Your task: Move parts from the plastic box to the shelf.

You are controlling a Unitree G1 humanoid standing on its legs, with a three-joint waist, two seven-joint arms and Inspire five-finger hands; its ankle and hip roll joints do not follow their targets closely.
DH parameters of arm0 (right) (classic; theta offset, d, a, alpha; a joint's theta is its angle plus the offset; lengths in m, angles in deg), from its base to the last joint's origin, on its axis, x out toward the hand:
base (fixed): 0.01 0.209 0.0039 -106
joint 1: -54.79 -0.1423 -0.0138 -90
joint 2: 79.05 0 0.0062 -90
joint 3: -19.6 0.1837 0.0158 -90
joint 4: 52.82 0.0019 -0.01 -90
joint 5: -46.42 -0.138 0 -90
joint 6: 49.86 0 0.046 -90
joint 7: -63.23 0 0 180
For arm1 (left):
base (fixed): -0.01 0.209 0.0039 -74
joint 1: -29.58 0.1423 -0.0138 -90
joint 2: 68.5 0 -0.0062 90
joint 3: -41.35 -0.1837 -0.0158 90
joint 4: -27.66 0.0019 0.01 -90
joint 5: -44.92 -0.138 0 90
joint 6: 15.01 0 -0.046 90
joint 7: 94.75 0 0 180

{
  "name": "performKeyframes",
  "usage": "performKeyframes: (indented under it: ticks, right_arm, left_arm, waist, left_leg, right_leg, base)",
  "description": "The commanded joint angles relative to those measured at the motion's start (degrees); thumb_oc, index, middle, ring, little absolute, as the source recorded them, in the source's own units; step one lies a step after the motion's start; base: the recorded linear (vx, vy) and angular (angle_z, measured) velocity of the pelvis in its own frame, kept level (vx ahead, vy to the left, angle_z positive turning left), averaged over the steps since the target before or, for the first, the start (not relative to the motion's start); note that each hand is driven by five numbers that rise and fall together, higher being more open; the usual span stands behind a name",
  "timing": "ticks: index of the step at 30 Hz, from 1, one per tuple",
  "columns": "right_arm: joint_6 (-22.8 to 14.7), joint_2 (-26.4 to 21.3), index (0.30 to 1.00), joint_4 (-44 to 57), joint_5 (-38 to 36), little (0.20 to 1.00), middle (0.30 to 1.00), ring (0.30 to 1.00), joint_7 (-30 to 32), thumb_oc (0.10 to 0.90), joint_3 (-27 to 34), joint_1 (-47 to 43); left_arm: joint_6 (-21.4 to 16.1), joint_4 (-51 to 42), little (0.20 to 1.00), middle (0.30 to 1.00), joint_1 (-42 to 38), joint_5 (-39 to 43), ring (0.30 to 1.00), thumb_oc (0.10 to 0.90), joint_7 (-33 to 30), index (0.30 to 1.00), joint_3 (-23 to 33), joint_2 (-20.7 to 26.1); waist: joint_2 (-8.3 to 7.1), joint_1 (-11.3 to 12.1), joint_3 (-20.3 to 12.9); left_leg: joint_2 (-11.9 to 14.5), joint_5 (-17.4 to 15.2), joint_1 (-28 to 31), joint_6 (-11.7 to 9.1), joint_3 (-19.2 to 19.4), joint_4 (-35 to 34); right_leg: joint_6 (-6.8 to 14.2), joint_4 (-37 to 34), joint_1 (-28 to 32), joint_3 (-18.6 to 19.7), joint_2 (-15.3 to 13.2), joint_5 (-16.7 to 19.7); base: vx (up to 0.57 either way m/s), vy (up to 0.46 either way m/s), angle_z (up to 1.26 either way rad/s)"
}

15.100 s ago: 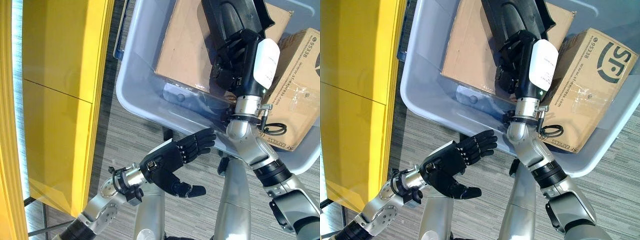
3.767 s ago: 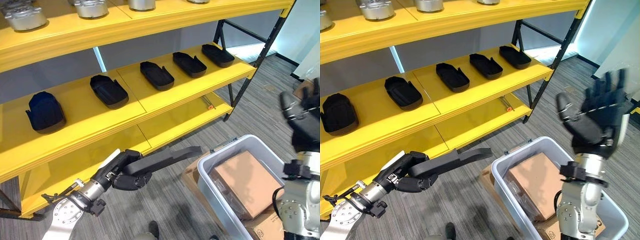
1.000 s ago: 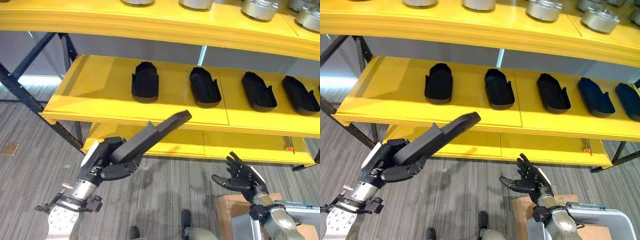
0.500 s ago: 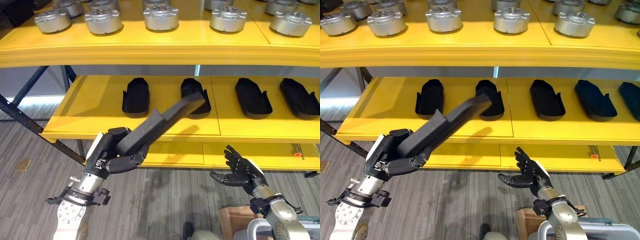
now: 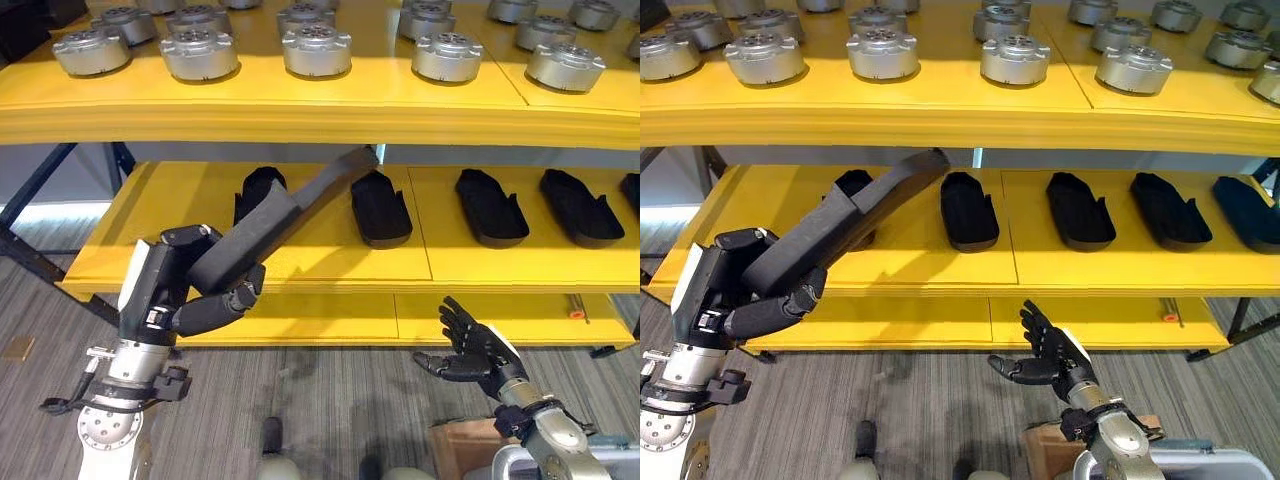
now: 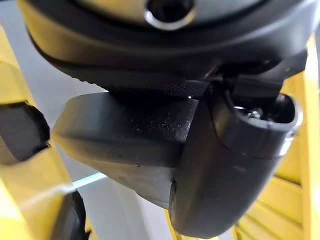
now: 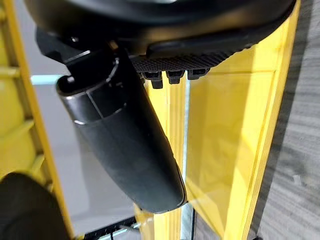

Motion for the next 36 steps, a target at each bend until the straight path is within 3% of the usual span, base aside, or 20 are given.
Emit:
performKeyframes:
  ticks: [1, 4, 7, 10, 13, 14, 17, 19, 22, 24, 25, 28, 32, 33, 36]
  right_arm:
    - [-6.54, -1.77, 1.000, 6.70, -7.82, 1.000, 1.000, 1.000, -6.25, 0.900, 5.13, -3.91]
    - [-6.26, -2.03, 1.000, 7.99, -8.61, 1.000, 1.000, 1.000, -7.42, 0.900, 7.55, -2.26]
    - [-4.90, -0.99, 1.000, 9.01, -11.15, 1.000, 1.000, 1.000, -8.18, 0.900, 8.33, -1.66]
    - [-4.77, -0.26, 1.000, 9.83, -9.72, 1.000, 1.000, 1.000, -7.58, 0.900, 7.56, -2.32]
    - [-5.07, 0.41, 1.000, 8.83, -9.29, 1.000, 1.000, 1.000, -7.86, 0.900, 5.58, -5.11]
    - [-4.57, 0.87, 1.000, 7.67, -9.30, 1.000, 1.000, 1.000, -8.65, 0.900, 3.79, -8.27]
    - [-4.42, 1.05, 1.000, 7.62, -9.11, 1.000, 1.000, 1.000, -8.08, 0.900, 3.04, -9.18]
    - [-4.95, 1.25, 1.000, 7.29, -8.63, 1.000, 1.000, 1.000, -8.34, 0.900, 2.93, -9.17]
    - [-5.92, 0.85, 1.000, 8.28, -8.52, 1.000, 1.000, 1.000, -9.10, 0.900, 4.16, -6.60]
    - [-5.84, 0.55, 1.000, 8.86, -8.70, 1.000, 1.000, 1.000, -10.31, 0.900, 4.53, -5.83]
    - [-5.26, 0.37, 1.000, 9.05, -8.99, 1.000, 1.000, 1.000, -11.43, 0.900, 4.00, -6.40]
    - [-4.83, 0.07, 1.000, 9.25, -10.24, 1.000, 1.000, 1.000, -12.47, 0.900, 3.50, -6.58]
    - [-4.73, 0.01, 1.000, 9.33, -10.32, 1.000, 1.000, 1.000, -12.78, 0.900, 3.57, -6.48]
    - [-4.50, -1.84, 1.000, 10.38, -11.49, 1.000, 1.000, 1.000, -18.56, 0.900, 1.65, -7.11]
    - [-3.83, -3.56, 1.000, 12.69, -12.29, 1.000, 1.000, 1.000, -21.09, 0.900, 1.54, -6.57]
  left_arm:
    - [-10.14, -7.91, 0.300, 0.300, -4.16, 6.61, 0.300, 0.400, -5.94, 0.300, 8.50, -0.60]
    - [-10.82, -6.88, 0.300, 0.300, -5.07, 4.15, 0.300, 0.400, -7.61, 0.300, 7.96, -0.06]
    - [-10.80, -6.86, 0.300, 0.300, -6.59, 3.54, 0.300, 0.400, -7.41, 0.300, 7.62, 1.11]
    - [-11.10, -6.79, 0.300, 0.300, -7.72, 2.83, 0.300, 0.400, -7.74, 0.300, 7.42, 1.90]
    - [-13.13, -7.72, 0.300, 0.300, -7.66, -2.01, 0.300, 0.400, -12.47, 0.300, 7.95, 2.92]
    - [-12.27, -7.95, 0.300, 0.300, -6.18, -15.98, 0.300, 0.400, -25.71, 0.300, 10.25, 5.25]
    - [-10.41, -6.56, 0.300, 0.300, -5.53, -18.52, 0.300, 0.400, -27.91, 0.300, 10.80, 6.92]
    - [-9.35, -5.44, 0.300, 0.300, -5.60, -24.90, 0.300, 0.400, -31.15, 0.300, 10.13, 7.74]
    - [-7.99, -3.87, 0.300, 0.300, -7.26, -29.07, 0.300, 0.400, -32.25, 0.300, 7.20, 8.58]
    - [-5.19, -3.30, 0.300, 0.300, -7.88, -31.97, 0.300, 0.400, -33.59, 0.300, 6.15, 9.30]
    - [-3.28, -2.13, 0.300, 0.300, -8.20, -35.53, 0.300, 0.400, -37.09, 0.300, 5.02, 11.06]
    - [-2.57, -1.37, 0.300, 0.300, -9.68, -37.98, 0.300, 0.400, -40.22, 0.300, 3.31, 12.33]
    - [-2.50, -1.32, 0.300, 0.300, -9.90, -37.78, 0.300, 0.400, -40.44, 0.300, 3.11, 12.38]
    - [-1.06, -2.15, 0.300, 0.300, -11.34, -38.84, 0.300, 0.400, -46.86, 0.300, 3.26, 12.26]
    - [-0.16, -3.30, 0.300, 0.300, -10.53, -38.36, 0.300, 0.400, -47.62, 0.300, 5.15, 11.12]
  waist:
    - [-0.19, -0.87, -2.25]
    - [-0.53, -1.37, -2.57]
    - [-2.27, -0.57, -2.87]
    - [-3.42, 0.18, -3.17]
    - [-4.58, 2.25, -2.99]
    - [-5.15, 4.94, -2.32]
    - [-5.13, 5.67, -2.46]
    - [-5.22, 5.11, -2.65]
    - [-5.20, 2.21, -2.95]
    - [-5.64, 1.23, -3.15]
    - [-6.05, 0.68, -2.93]
    - [-6.35, -0.49, -2.42]
    - [-6.36, -0.64, -2.46]
    - [-7.74, 0.10, -1.67]
    - [-8.43, 0.75, -2.00]
  left_leg:
    - [-1.08, 3.71, 3.62, -1.22, 3.49, -2.02]
    - [-2.78, 1.51, 5.47, -0.48, 4.41, -1.46]
    - [-6.29, -2.16, 6.98, 1.71, 4.47, -0.07]
    - [-7.72, -3.68, 6.67, 3.11, 5.58, 0.97]
    - [-8.11, -5.10, 6.93, 4.06, 9.50, 2.06]
    - [-8.11, -5.91, 8.65, 4.46, 14.61, 1.49]
    - [-8.72, -7.19, 9.93, 4.86, 15.27, 0.61]
    - [-9.51, -7.65, 9.93, 5.76, 14.99, 0.38]
    - [-10.60, -7.16, 8.44, 6.64, 11.46, 0.97]
    - [-11.03, -7.18, 8.10, 6.46, 10.71, 0.94]
    - [-10.89, -7.82, 8.41, 6.38, 10.79, 1.23]
    - [-10.25, -8.46, 8.21, 6.48, 9.88, 2.29]
    - [-10.19, -8.59, 7.98, 6.47, 9.70, 2.57]
    - [-9.12, -8.83, 6.68, 5.80, 10.35, 4.29]
    - [-8.86, -8.52, 6.72, 5.32, 9.79, 4.09]
  right_leg:
    - [2.56, -1.70, 2.27, -3.85, -1.26, -0.36]
    - [3.88, -1.22, 2.00, -4.13, -2.62, 0.24]
    - [7.21, -2.00, 1.14, -4.98, -6.40, 3.43]
    - [8.42, -2.81, 1.06, -6.37, -8.06, 4.78]
    - [8.99, -1.82, -0.44, -13.28, -8.87, 6.15]
    - [9.61, 0.21, -0.74, -21.72, -10.17, 8.43]
    - [10.37, 1.22, -0.15, -22.75, -10.20, 8.64]
    - [10.30, 2.28, -0.81, -20.93, -9.78, 8.75]
    - [8.79, -0.84, -2.52, -12.46, -6.67, 7.43]
    - [9.72, -5.11, -3.14, -10.08, -7.33, 10.34]
    - [10.72, -6.99, -4.06, -8.85, -8.17, 13.47]
    - [11.04, -7.33, -4.65, -4.39, -7.04, 13.06]
    - [11.03, -7.26, -4.74, -4.05, -6.89, 12.82]
    - [10.08, -6.76, -4.50, -6.19, -5.79, 10.58]
    - [9.14, -7.18, -3.41, -7.30, -4.84, 9.57]
  base:
    - [0.16, 0.508, -0.22]
    - [0.17, 0.466, -0.21]
    - [0.13, 0.319, 0.02]
    - [0.07, 0.219, -0.02]
    - [-0.01, 0.214, -0.53]
    - [0.00, 0.218, -1.18]
    - [0.03, 0.129, -1.29]
    - [0.00, 0.094, -0.20]
    - [0.08, -0.026, 0.28]
    - [0.10, -0.161, 0.96]
    - [0.10, -0.259, 0.99]
    - [0.08, -0.186, 0.33]
    - [0.01, -0.098, 0.27]
    - [0.02, -0.387, -0.12]
    - [0.06, -0.223, -0.05]
